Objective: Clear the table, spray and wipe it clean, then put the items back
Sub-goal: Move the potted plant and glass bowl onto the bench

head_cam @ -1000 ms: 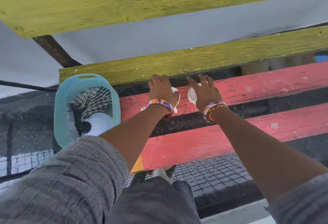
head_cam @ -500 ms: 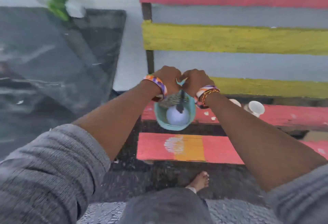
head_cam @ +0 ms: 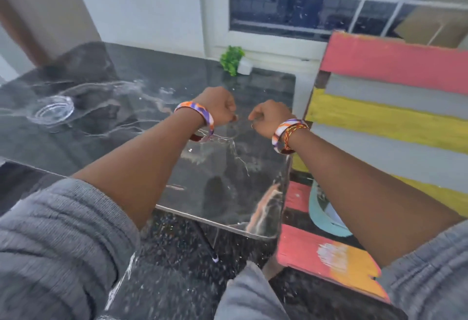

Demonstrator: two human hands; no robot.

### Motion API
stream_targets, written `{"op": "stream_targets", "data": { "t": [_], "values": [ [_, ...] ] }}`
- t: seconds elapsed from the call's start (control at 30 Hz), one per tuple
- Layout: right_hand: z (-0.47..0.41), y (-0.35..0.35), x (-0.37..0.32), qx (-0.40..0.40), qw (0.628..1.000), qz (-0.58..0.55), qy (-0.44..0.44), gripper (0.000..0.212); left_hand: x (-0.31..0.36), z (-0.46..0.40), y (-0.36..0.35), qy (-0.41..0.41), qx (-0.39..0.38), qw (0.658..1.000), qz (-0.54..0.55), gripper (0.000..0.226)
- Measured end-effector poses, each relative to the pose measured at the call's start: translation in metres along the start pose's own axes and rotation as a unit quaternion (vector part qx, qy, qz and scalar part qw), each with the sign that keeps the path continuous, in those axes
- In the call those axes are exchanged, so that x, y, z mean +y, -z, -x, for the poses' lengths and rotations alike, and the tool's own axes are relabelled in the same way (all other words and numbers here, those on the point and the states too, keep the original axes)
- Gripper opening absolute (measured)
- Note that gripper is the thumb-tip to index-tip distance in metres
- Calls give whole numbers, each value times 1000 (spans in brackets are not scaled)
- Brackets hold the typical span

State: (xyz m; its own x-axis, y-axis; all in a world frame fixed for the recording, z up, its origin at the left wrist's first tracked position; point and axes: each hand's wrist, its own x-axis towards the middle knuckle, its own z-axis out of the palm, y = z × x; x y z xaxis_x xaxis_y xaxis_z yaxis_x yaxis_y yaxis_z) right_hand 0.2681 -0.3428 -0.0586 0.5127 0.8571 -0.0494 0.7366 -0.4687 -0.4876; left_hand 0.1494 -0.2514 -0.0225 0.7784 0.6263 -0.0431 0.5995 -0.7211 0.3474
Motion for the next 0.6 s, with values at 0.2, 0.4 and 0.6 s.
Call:
{"op": "stream_targets", "data": {
  "t": [0.2, 0.4, 0.6],
  "values": [
    [-61, -10, -29, -3, 1000, -2, 14, 28, -36, -32, 12, 14, 13, 1000, 5, 35],
    [-163, -22, -28, 34, 999, -5, -24, 56, -74, -114, 25, -20, -6, 1000, -13, 39],
    [-282, -33, -7, 33, 990, 45, -131, 77, -114, -219, 31, -62, -39, 996, -50, 42]
  ]
}}
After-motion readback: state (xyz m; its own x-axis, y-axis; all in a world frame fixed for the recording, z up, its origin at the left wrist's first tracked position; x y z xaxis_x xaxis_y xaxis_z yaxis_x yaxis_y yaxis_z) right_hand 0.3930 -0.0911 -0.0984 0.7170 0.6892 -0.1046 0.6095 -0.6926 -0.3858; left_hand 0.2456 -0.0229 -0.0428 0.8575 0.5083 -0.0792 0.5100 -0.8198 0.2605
